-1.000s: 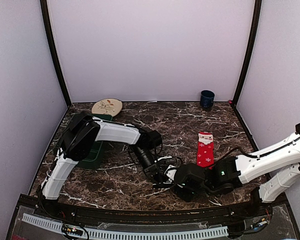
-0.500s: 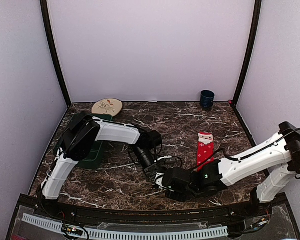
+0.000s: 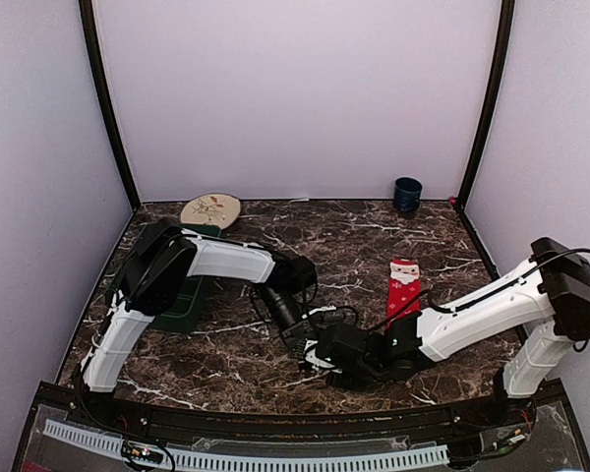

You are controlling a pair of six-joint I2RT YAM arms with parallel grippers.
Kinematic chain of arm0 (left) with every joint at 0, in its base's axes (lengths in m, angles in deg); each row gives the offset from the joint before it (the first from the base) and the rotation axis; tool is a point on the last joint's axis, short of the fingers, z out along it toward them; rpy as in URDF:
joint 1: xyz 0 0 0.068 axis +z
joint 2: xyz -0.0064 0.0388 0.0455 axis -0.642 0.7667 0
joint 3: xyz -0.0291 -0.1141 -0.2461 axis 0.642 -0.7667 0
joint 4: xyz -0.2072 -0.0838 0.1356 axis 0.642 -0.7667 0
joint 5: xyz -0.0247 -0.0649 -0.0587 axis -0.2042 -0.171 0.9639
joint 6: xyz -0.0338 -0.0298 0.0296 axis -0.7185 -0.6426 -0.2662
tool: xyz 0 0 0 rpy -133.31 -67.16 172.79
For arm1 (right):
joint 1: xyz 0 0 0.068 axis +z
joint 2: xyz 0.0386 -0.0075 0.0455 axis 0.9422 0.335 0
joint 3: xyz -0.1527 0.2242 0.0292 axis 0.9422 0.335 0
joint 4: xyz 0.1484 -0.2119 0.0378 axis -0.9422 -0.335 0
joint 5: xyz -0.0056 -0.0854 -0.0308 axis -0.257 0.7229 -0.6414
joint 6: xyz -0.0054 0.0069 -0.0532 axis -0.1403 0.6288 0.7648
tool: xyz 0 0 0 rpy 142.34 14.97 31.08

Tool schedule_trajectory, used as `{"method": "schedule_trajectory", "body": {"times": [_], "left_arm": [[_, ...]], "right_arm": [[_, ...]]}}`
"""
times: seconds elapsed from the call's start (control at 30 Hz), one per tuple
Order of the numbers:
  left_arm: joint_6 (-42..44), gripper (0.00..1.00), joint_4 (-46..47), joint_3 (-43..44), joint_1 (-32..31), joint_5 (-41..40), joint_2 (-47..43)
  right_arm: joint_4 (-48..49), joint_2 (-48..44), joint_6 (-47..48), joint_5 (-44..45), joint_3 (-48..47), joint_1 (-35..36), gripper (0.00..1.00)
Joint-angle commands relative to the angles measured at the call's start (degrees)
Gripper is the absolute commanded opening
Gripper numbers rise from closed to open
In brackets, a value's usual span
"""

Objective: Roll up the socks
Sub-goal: Roll the sock at the center of the board.

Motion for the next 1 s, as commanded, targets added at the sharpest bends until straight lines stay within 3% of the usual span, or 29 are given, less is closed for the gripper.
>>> {"method": "schedule_trajectory", "body": {"times": [0.0,0.97], "left_arm": [[0.43,0.06,-1.91,-1.44,0.42,-8.37,3.27],[0.50,0.06,-1.83,-1.47,0.78,-6.58,3.65]], "right_arm": [[2.22,1.31,2.56,-0.36,-1.30,-1.33,0.60],[4.97,4.04,9.78,-1.99,-3.78,-1.71,0.60]]}}
